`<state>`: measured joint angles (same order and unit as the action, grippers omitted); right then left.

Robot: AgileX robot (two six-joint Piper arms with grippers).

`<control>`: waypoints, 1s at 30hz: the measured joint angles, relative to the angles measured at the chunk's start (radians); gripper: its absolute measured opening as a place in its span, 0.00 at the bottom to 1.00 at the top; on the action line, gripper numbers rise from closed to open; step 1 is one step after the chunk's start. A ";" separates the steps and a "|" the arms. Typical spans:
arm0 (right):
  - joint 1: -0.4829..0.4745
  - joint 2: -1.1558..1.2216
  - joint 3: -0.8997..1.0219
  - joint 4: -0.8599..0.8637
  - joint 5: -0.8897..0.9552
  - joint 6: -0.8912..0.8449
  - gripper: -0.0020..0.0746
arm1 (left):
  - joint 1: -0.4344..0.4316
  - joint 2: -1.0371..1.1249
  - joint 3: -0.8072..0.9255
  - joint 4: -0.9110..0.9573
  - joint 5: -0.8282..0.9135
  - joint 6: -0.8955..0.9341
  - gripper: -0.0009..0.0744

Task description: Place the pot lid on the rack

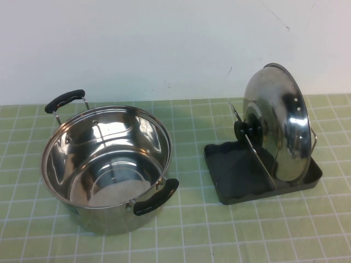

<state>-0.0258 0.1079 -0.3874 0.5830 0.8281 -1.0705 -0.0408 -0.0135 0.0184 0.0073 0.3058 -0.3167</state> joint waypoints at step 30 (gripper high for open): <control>0.000 0.000 0.000 0.001 0.000 0.000 0.03 | 0.000 0.000 0.000 0.000 0.002 0.100 0.01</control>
<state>-0.0258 0.1079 -0.3874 0.5836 0.8281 -1.0705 -0.0408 -0.0135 0.0184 0.0073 0.3077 -0.2166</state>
